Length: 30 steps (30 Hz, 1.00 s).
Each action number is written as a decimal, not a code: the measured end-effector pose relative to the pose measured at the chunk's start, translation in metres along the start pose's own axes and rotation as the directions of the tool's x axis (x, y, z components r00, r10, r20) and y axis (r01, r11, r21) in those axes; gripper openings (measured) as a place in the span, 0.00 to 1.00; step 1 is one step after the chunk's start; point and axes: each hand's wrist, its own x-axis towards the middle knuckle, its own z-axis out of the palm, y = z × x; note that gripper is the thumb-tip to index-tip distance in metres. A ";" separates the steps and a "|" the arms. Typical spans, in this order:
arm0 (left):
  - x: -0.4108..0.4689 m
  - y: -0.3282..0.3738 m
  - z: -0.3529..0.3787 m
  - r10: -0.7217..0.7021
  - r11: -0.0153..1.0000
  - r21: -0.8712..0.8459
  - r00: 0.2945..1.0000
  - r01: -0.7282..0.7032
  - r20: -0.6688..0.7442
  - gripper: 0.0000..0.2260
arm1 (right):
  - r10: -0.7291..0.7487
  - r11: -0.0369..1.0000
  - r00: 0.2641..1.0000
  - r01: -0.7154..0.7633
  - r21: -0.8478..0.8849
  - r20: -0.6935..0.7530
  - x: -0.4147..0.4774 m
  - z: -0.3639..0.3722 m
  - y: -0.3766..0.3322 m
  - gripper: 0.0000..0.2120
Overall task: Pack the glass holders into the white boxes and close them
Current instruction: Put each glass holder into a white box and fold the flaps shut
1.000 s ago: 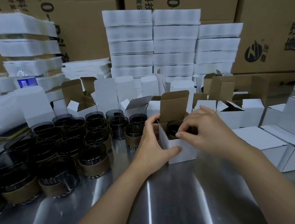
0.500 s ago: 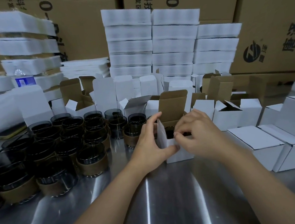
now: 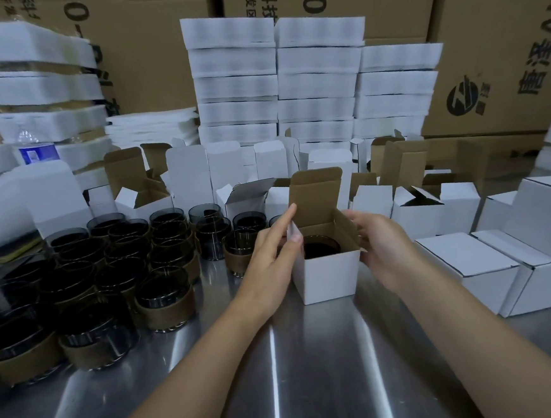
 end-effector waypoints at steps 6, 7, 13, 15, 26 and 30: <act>-0.001 0.005 -0.001 -0.008 0.999 -0.053 1.000 0.007 -0.009 0.19 | 0.055 0.998 0.986 -0.060 0.031 0.156 -0.002 -0.003 0.001 0.19; -0.001 0.005 0.000 -0.002 0.998 -0.064 1.000 0.001 -0.015 0.19 | 0.063 0.997 0.986 -0.069 0.028 0.155 -0.001 -0.003 0.001 0.18; 0.002 0.005 0.002 -0.029 0.983 -0.185 0.988 0.001 -0.150 0.24 | 0.055 0.998 0.979 -0.061 0.023 0.199 0.001 -0.003 0.002 0.13; 0.004 0.005 0.002 -0.079 0.974 -0.221 0.986 0.045 -0.148 0.27 | 0.027 1.000 0.971 -0.026 -0.005 0.237 0.000 -0.003 0.003 0.16; 0.006 0.004 0.001 -0.123 0.933 -0.347 0.991 0.096 -0.055 0.21 | -0.004 1.000 0.949 0.003 0.003 0.316 0.003 -0.007 0.002 0.18; 0.006 0.005 0.001 -0.120 0.945 -0.314 0.990 0.092 -0.070 0.13 | 0.033 0.999 0.956 -0.032 -0.008 0.292 0.004 -0.008 0.000 0.15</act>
